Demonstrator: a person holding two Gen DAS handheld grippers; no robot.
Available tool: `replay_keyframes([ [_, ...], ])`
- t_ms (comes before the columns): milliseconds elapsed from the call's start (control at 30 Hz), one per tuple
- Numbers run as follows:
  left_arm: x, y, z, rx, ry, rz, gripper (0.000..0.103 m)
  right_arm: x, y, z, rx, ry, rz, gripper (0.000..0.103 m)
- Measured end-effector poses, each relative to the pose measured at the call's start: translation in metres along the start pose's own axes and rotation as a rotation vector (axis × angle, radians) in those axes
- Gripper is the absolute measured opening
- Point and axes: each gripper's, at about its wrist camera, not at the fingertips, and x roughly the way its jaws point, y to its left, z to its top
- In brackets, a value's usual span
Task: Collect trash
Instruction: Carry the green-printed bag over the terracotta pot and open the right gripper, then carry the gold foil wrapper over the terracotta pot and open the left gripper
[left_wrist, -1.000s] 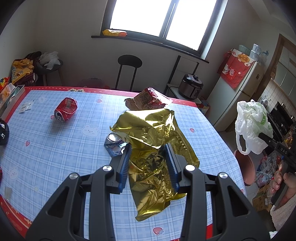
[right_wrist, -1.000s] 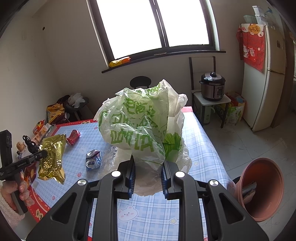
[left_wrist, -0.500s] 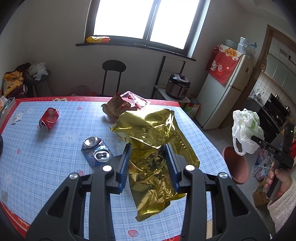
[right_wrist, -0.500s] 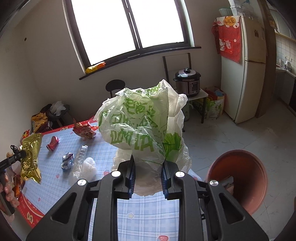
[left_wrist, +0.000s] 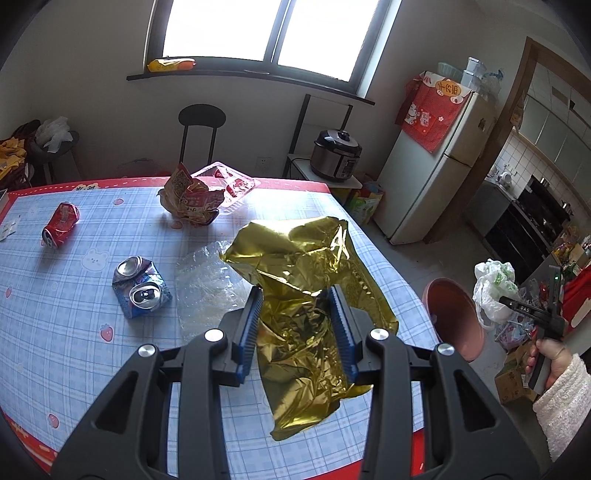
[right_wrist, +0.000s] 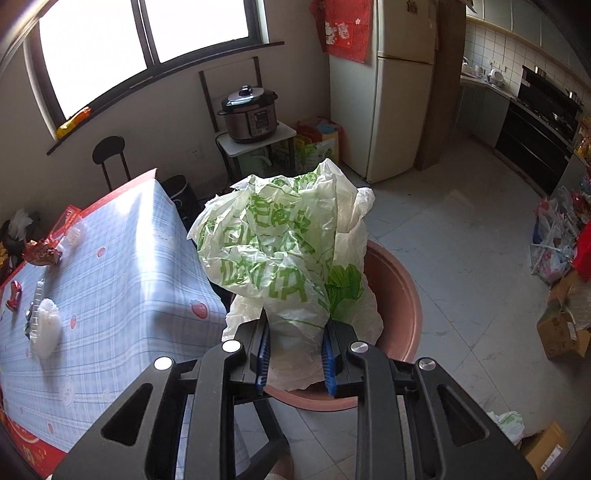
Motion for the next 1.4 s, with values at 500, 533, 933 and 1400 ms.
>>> replay_keyframes([
  [500,0.019,-0.031,0.003,0.016,0.018,-0.002,0.039,0.031,-0.018,0.01,0.043,0.046,-0.019,0.04],
  [533,0.02,-0.032,0.003,0.018,0.019,-0.002,0.039,0.029,-0.017,0.011,0.042,0.037,-0.015,0.05],
  [933,0.032,-0.047,0.008,0.041,0.031,-0.027,0.039,-0.014,0.005,0.032,-0.033,-0.065,0.064,0.097],
  [1400,0.068,-0.105,0.008,0.088,0.08,-0.094,0.039,-0.07,0.029,0.045,-0.1,-0.16,0.129,0.098],
])
